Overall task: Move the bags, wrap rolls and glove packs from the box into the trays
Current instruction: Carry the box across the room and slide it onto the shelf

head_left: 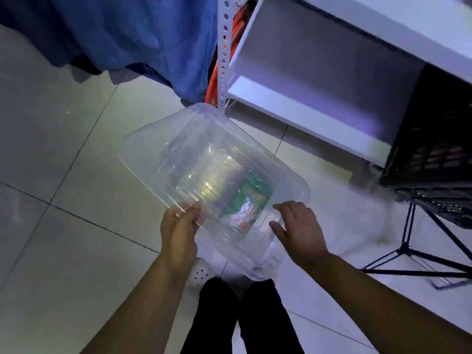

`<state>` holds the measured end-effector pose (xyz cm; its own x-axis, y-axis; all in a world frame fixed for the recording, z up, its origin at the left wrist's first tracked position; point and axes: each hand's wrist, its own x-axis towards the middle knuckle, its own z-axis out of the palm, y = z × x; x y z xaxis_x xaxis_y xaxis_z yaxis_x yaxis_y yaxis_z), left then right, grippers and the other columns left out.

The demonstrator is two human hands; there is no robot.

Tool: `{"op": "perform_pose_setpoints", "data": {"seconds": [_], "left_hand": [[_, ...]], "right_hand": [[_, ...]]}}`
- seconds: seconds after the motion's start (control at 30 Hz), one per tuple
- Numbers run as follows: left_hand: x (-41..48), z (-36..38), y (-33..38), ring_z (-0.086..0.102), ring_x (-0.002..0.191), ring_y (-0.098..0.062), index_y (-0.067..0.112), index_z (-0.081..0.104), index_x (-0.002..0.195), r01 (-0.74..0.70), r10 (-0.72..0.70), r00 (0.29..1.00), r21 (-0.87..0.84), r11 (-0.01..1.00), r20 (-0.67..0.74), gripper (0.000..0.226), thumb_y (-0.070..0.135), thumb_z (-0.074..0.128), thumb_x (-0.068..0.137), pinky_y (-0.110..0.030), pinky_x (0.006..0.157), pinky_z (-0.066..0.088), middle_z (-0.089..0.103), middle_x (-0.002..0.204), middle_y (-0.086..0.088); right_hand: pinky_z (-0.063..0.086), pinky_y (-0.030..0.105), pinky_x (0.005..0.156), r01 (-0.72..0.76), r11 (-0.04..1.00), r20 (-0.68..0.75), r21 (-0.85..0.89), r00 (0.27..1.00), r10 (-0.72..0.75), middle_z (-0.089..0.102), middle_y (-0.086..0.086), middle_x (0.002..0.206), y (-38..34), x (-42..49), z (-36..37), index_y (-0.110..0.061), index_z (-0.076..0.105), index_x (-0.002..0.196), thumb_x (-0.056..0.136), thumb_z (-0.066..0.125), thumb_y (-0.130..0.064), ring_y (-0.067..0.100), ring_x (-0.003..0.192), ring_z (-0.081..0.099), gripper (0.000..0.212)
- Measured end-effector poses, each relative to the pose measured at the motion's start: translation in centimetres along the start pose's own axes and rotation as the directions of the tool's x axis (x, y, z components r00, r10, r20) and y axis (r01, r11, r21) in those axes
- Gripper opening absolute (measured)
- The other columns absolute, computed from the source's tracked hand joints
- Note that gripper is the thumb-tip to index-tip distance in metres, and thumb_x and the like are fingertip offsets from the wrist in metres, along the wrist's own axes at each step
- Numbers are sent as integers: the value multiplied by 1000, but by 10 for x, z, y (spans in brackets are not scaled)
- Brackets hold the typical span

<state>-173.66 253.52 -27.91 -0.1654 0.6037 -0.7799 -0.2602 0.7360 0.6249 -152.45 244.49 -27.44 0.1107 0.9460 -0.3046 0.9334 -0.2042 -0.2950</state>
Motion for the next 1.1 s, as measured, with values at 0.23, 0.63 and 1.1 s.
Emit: {"op": "perform_pose_setpoints", "data": {"seconds": [0.23, 0.63, 1.1], "left_hand": [[55, -23, -71, 60, 67, -19, 1, 53, 88, 59, -54, 997, 106, 993, -50, 3, -2, 52, 89, -21, 59, 57, 55, 74, -13], [115, -40, -145, 67, 86, -37, -10, 60, 91, 143, 8, 974, 643, 752, -226, 42, 31, 63, 83, -47, 84, 54, 67, 92, -30], [103, -22, -159, 53, 57, -27, 4, 53, 49, 143, -105, 987, 397, 907, -118, 38, 10, 54, 87, -40, 76, 51, 55, 40, -2]], "right_hand": [[43, 42, 95, -342, 939, 41, -17, 939, 343, 56, 20, 125, 62, 51, 53, -4, 52, 125, 89, 59, -18, 36, 113, 50, 40], [45, 48, 91, -364, 913, -7, -185, 929, 369, 25, 21, 147, 98, 74, 116, -19, 35, 140, 92, 55, -22, 43, 122, 30, 53], [46, 38, 89, -731, 380, 279, 566, 604, 747, 55, 23, 120, 112, 45, 156, -3, 37, 126, 88, 61, -29, 37, 105, 56, 52]]}}
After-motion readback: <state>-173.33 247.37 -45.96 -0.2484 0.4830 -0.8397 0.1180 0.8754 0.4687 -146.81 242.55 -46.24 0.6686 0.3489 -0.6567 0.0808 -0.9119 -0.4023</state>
